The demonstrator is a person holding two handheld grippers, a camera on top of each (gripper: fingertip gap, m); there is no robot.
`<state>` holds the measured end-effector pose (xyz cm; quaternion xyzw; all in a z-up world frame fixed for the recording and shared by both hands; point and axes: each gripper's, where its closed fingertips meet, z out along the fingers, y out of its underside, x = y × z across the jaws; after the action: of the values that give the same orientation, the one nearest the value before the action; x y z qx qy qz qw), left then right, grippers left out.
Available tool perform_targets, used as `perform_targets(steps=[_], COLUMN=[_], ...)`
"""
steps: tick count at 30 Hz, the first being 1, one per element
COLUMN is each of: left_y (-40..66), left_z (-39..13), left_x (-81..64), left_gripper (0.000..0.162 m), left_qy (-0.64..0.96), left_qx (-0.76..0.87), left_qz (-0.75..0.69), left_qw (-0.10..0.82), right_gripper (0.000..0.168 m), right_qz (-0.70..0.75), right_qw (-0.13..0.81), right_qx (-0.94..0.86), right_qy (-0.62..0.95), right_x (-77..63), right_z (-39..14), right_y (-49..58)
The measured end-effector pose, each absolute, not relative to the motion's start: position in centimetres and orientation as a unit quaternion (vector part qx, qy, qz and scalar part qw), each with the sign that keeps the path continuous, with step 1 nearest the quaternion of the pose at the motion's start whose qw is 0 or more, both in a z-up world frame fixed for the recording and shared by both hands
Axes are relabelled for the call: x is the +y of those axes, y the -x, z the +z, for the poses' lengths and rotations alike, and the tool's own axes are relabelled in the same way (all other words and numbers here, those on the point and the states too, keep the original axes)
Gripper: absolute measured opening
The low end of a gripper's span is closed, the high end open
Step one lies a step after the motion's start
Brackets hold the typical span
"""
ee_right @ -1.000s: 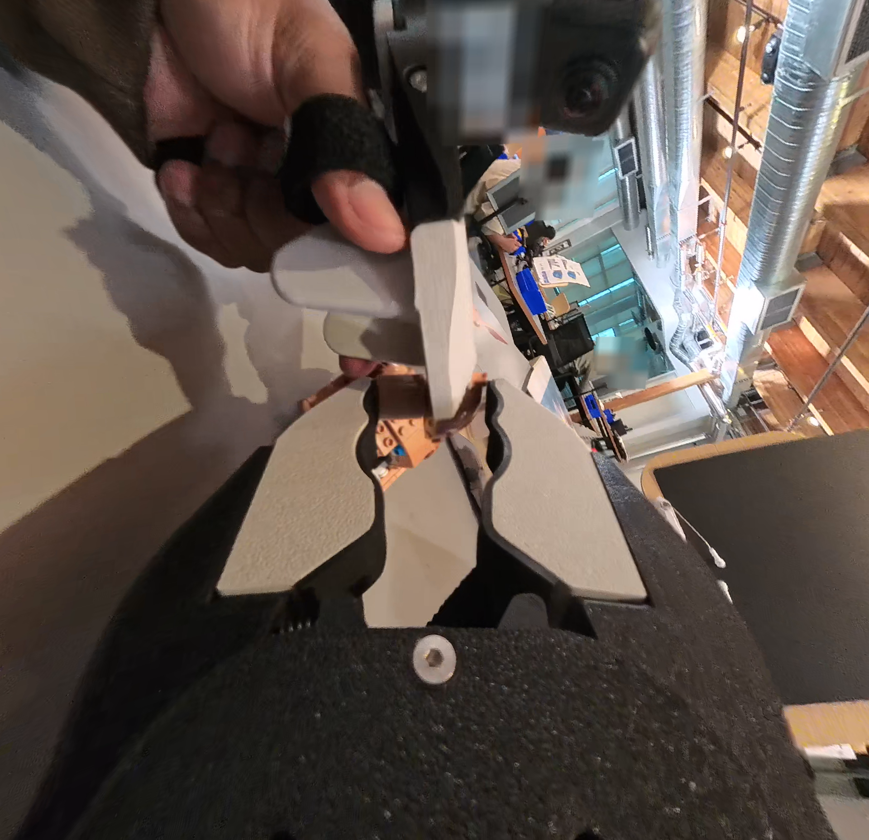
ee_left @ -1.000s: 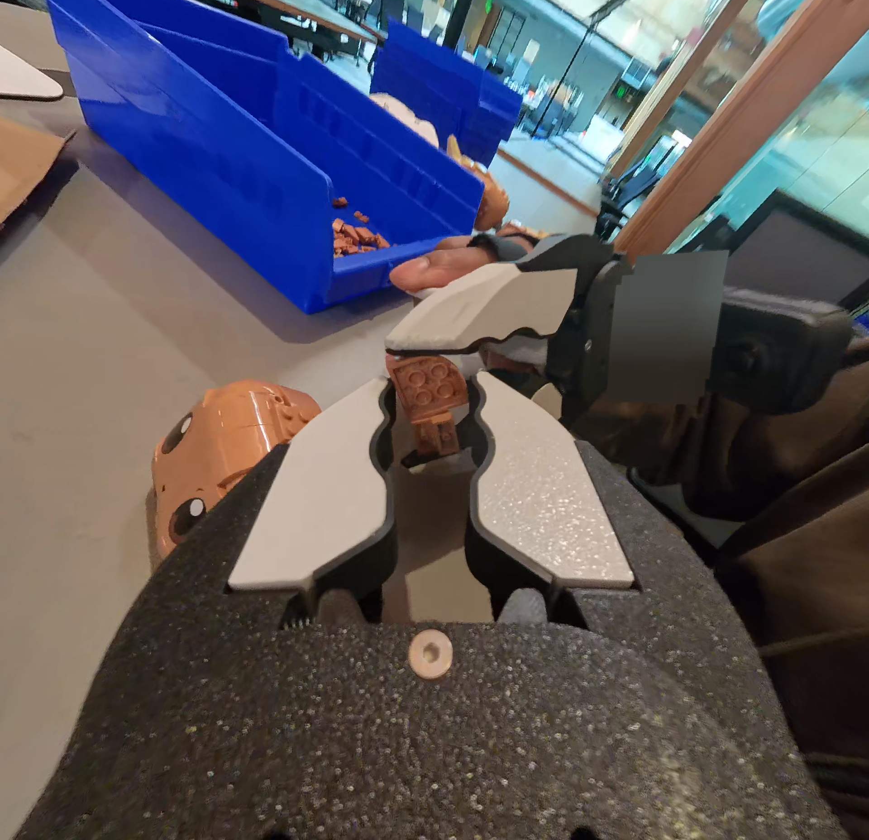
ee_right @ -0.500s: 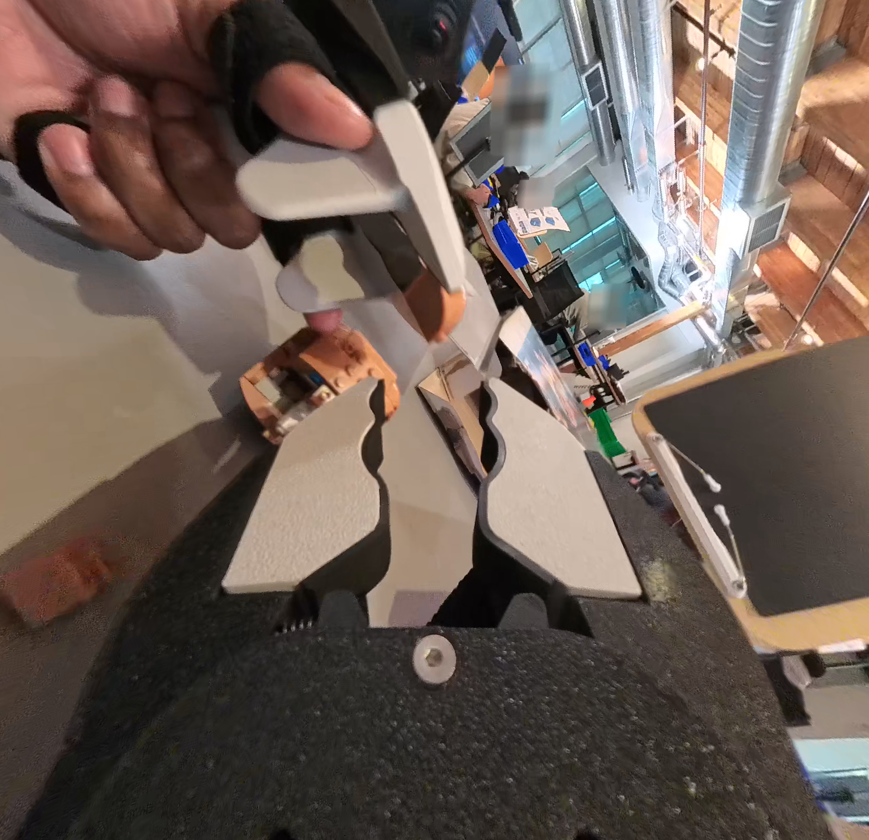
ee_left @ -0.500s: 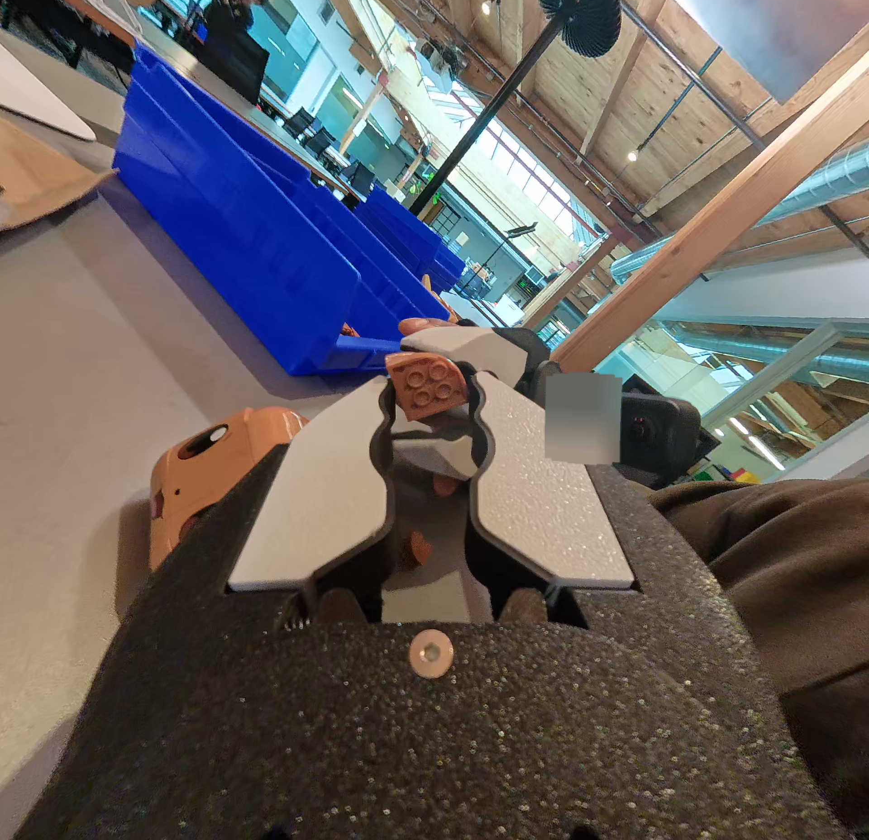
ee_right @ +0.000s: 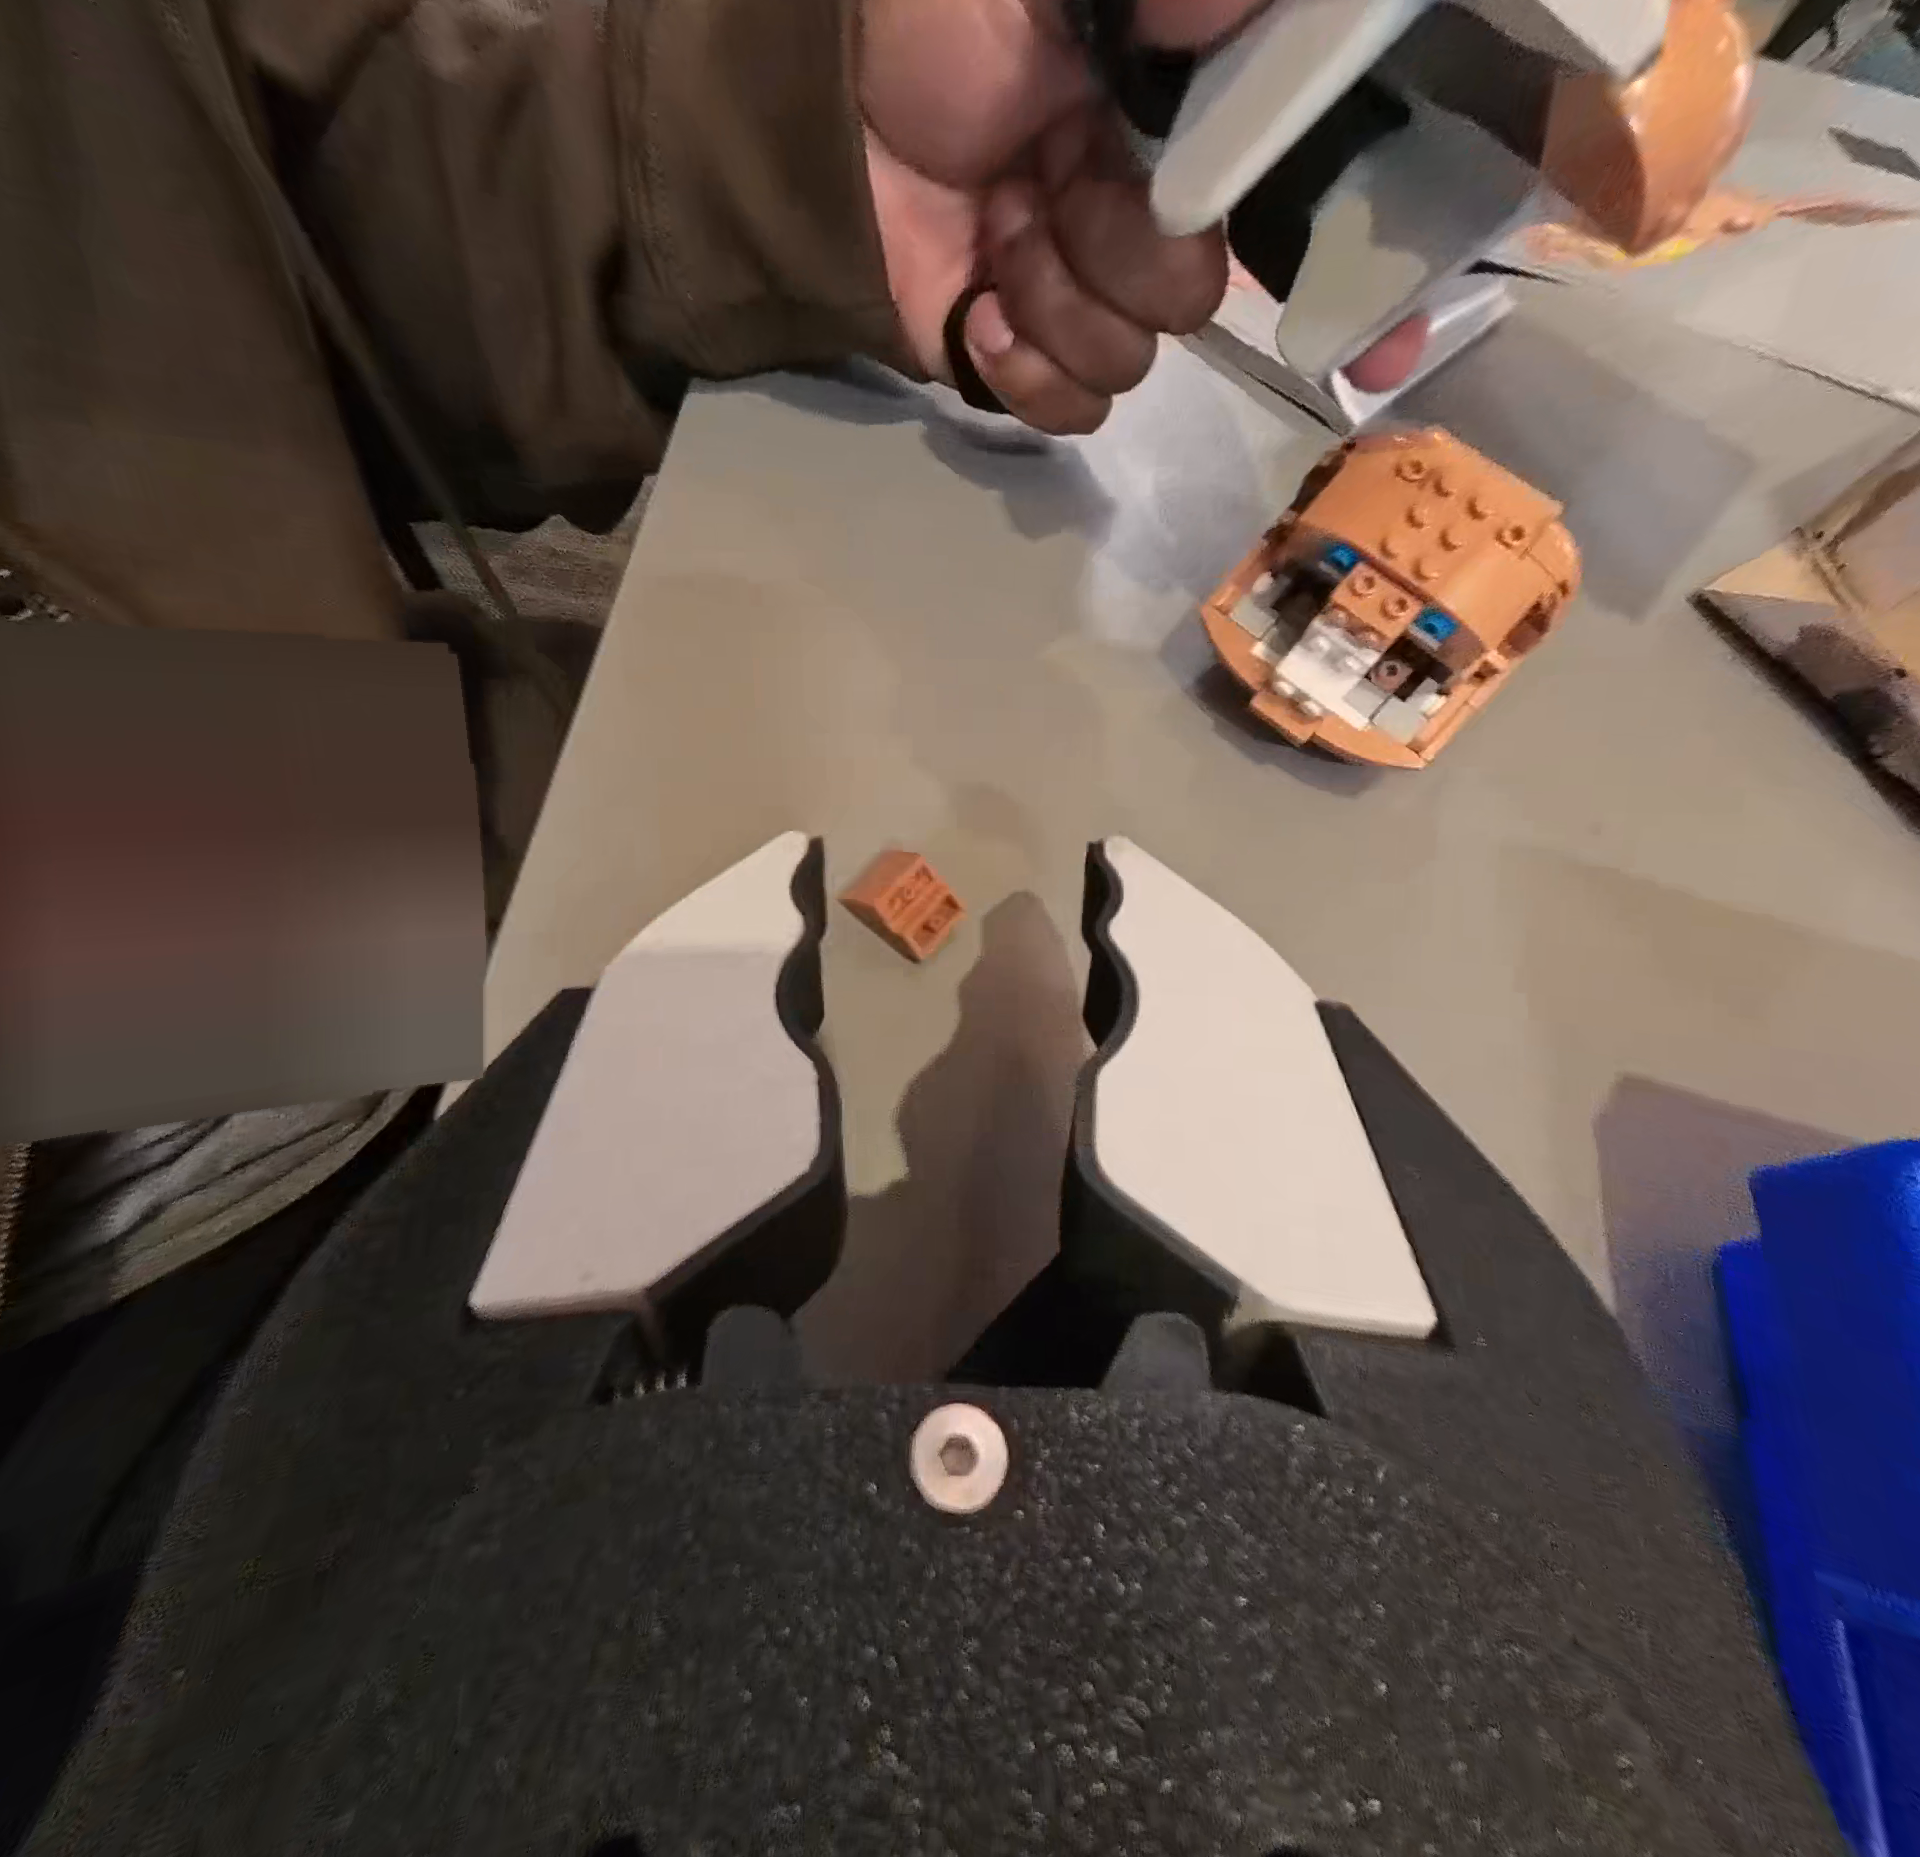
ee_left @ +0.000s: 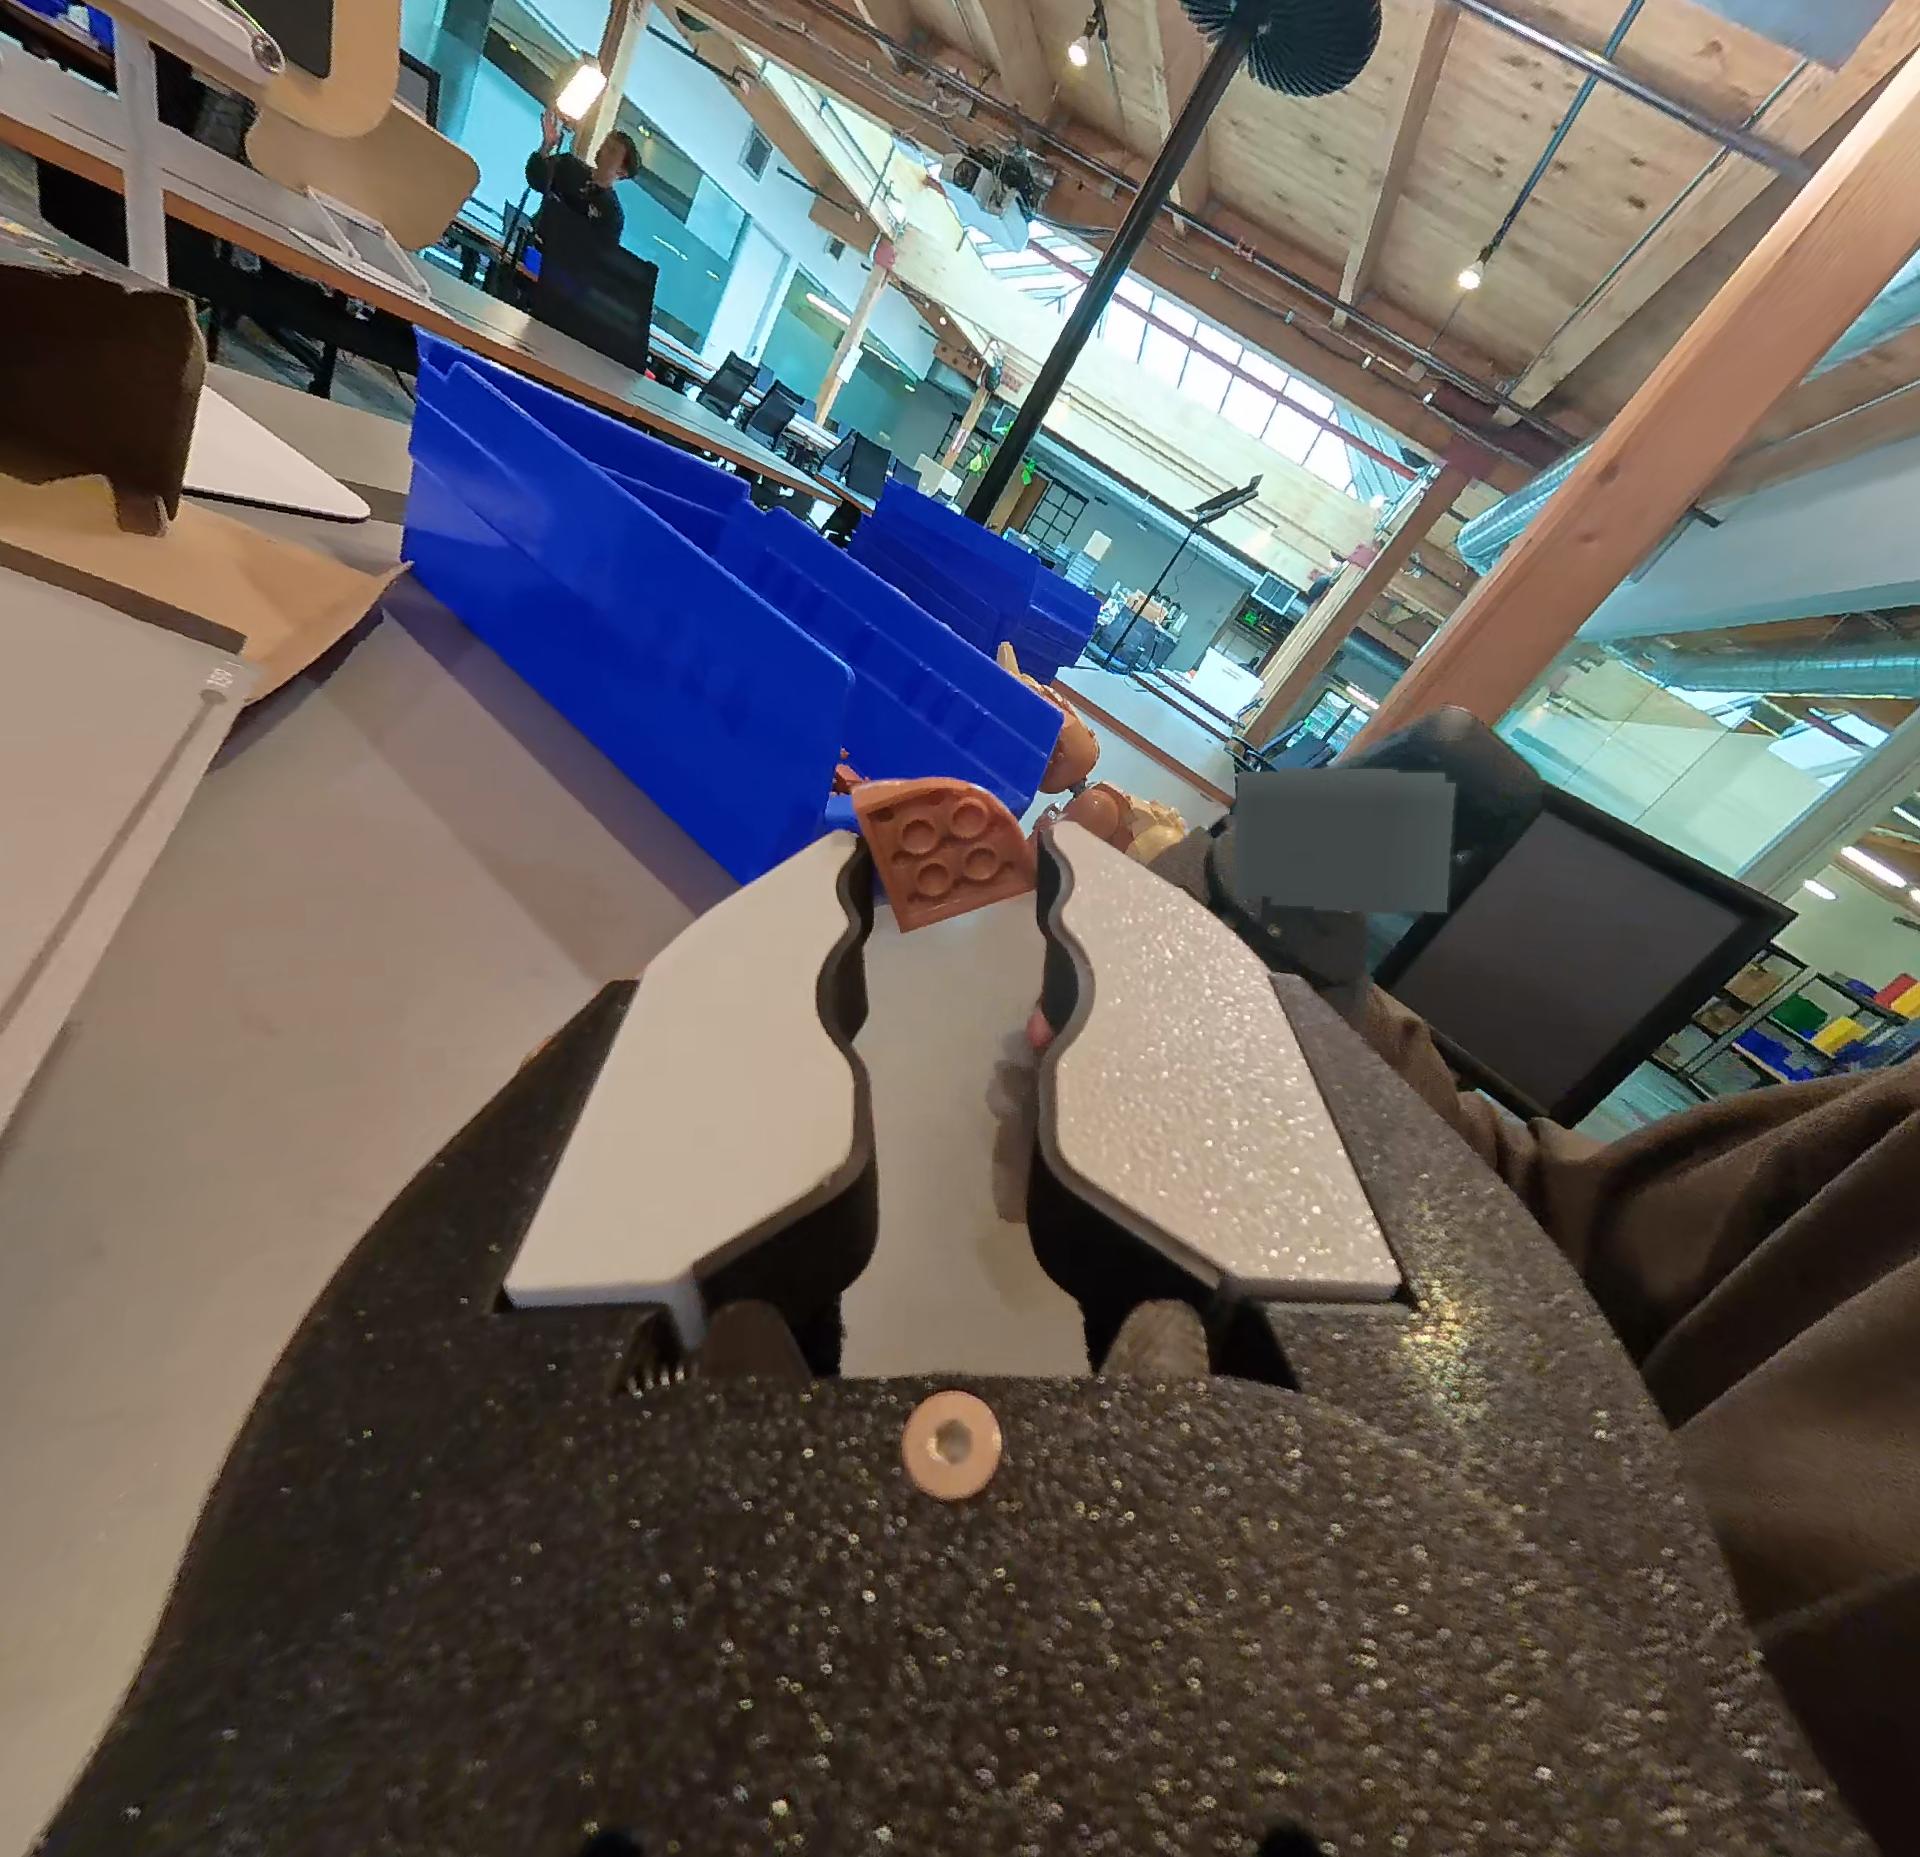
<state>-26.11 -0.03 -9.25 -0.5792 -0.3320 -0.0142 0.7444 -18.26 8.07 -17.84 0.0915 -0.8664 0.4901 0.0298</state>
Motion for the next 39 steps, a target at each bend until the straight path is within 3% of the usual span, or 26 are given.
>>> perform_targets(steps=[5, 8, 10, 17, 20, 23, 30, 36, 39], left_y=[26.0, 26.1, 26.1, 25.9, 25.9, 26.0, 25.9, 26.0, 26.0], left_z=[-9.5, -9.7, -9.7, -9.7, -9.7, -9.7, -9.7, -9.9, -9.9], left_x=[0.2, 0.0, -0.1, 0.0, -0.1, -0.3, 0.0, -0.2, -0.3], left_gripper=[0.030, 0.030, 0.030, 0.030, 0.030, 0.030, 0.030, 0.030, 0.030], left_qy=[0.587, 0.585, 0.583, 0.584, 0.582, 0.580, 0.581, 0.582, 0.581], left_qx=[-0.331, -0.337, -0.339, -0.336, -0.336, -0.338, -0.336, -0.341, -0.342], left_qz=[-0.010, -0.009, -0.009, -0.014, -0.015, -0.015, -0.021, -0.014, -0.013], left_qw=[0.739, 0.738, 0.738, 0.739, 0.740, 0.741, 0.741, 0.738, 0.738], right_gripper=[0.051, 0.037, 0.012, 0.000, 0.000, 0.015, 0.049, 0.049, 0.027], right_qz=[0.400, 0.382, 0.377, 0.394, 0.453, 0.511, 0.425, 0.360, 0.357], right_qw=[0.037, 0.010, 0.004, 0.081, 0.132, 0.136, 0.141, 0.134, 0.129], right_qx=[-0.909, -0.916, -0.920, -0.915, -0.882, -0.842, -0.875, -0.907, -0.904], right_qy=[-0.111, -0.118, -0.104, -0.033, 0.023, 0.103, 0.183, 0.170, 0.197], right_x=[7.6, 6.8, 6.6, 7.9, 9.0, 10.7, 12.0, 9.1, 9.2], right_z=[-20.6, -21.1, -21.2, -20.4, -17.7, -15.1, -19.0, -20.9, -21.1], right_y=[17.9, 17.0, 17.2, 21.0, 23.3, 24.4, 24.0, 24.6, 25.3])
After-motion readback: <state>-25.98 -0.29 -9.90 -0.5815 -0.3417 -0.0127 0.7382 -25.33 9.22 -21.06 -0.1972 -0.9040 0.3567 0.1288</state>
